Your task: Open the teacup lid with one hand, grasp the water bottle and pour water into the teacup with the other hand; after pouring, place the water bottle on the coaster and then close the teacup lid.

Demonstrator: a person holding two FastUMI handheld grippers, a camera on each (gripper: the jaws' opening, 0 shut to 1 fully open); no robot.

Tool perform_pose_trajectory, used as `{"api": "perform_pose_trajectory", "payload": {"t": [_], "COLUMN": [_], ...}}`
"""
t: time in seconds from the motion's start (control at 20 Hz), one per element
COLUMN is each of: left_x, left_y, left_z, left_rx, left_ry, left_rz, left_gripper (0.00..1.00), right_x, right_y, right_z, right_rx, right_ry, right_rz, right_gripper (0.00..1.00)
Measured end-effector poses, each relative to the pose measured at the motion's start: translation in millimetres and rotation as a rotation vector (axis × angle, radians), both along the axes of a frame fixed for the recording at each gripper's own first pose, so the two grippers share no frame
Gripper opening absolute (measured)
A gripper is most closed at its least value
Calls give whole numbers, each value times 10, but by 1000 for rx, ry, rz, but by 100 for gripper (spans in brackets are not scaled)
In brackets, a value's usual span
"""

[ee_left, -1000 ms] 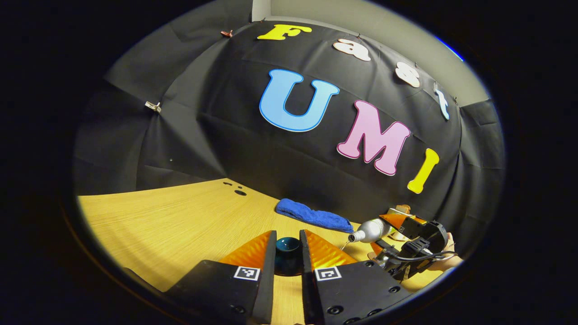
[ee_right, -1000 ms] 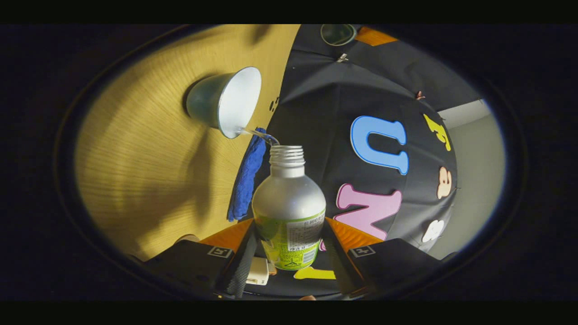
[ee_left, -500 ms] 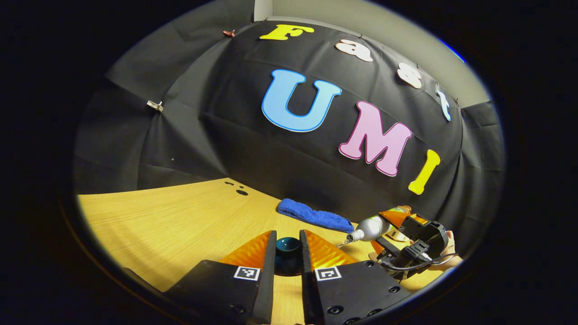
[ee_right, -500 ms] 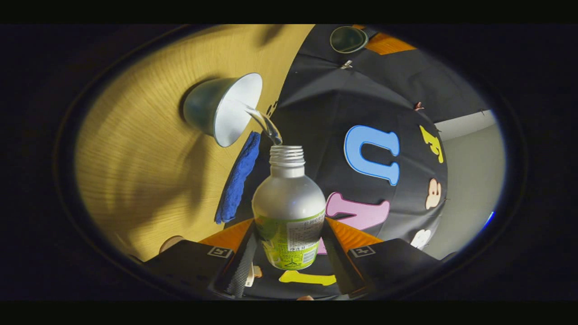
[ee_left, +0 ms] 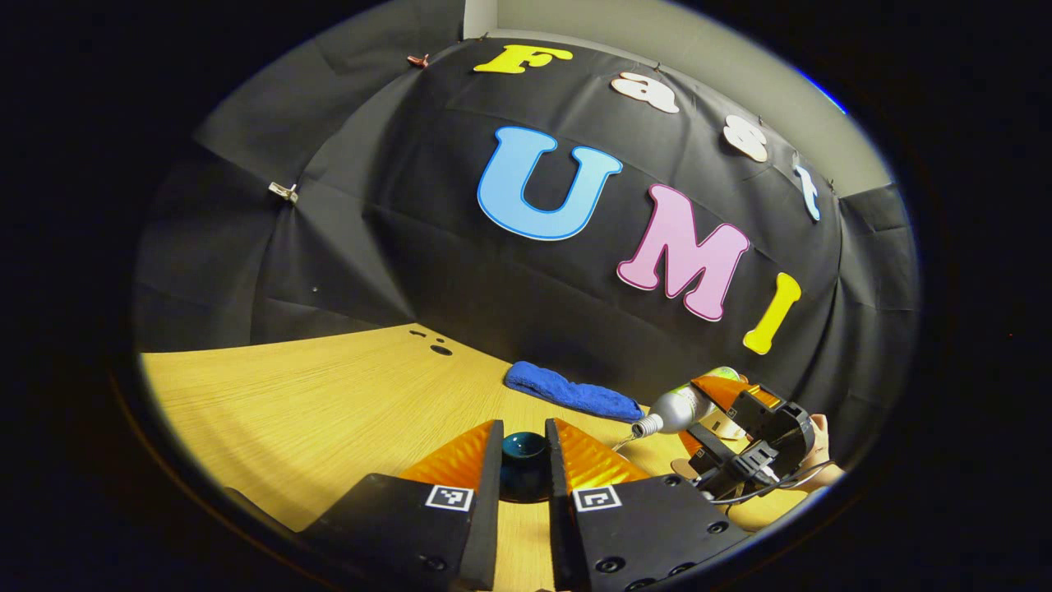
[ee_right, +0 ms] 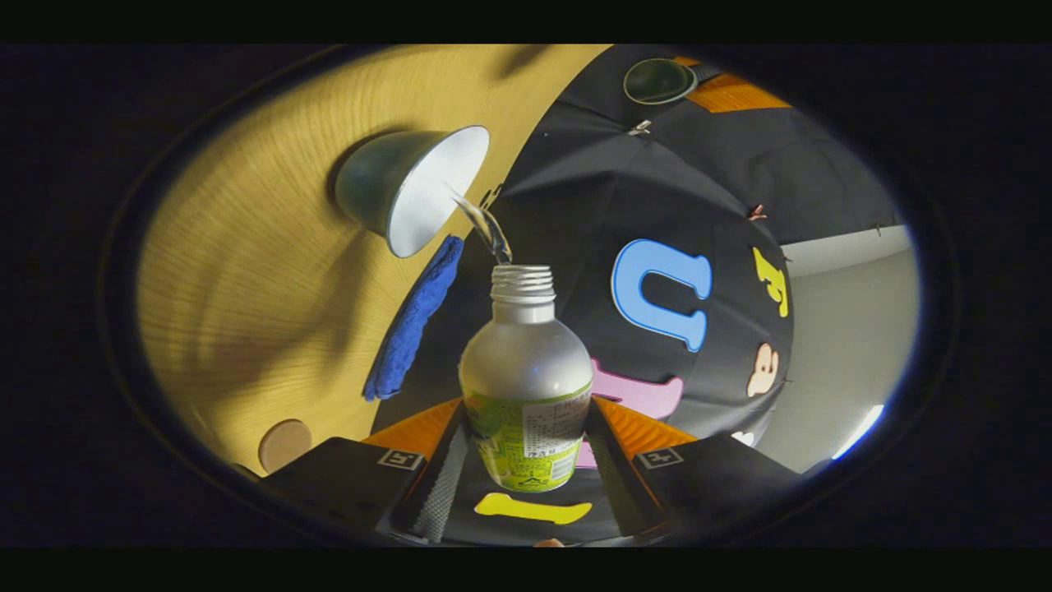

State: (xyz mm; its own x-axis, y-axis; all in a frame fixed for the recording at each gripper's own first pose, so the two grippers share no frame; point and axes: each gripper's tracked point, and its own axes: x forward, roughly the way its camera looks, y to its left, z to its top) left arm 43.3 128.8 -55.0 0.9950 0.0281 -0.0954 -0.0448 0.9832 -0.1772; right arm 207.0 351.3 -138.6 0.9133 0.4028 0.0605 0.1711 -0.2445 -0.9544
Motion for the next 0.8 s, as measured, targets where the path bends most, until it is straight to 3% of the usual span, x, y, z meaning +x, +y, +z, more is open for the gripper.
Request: {"api": "perform_pose_trajectory", "payload": {"t": [0.6, 0.8], "left_x": [-56, -73], "left_y": [145, 149], "left_z": [-26, 10], "left_rx": [-19, -15], "left_ry": [-8, -21], "left_rz": [7, 6], "left_gripper": [30, 30], "right_x": [-88, 13], "right_y": [67, 170], "right_z": [130, 438], "right_rx": [-87, -147], "right_ry": [-137, -177], "right_rz": [36, 46], "right_gripper": [78, 78]}}
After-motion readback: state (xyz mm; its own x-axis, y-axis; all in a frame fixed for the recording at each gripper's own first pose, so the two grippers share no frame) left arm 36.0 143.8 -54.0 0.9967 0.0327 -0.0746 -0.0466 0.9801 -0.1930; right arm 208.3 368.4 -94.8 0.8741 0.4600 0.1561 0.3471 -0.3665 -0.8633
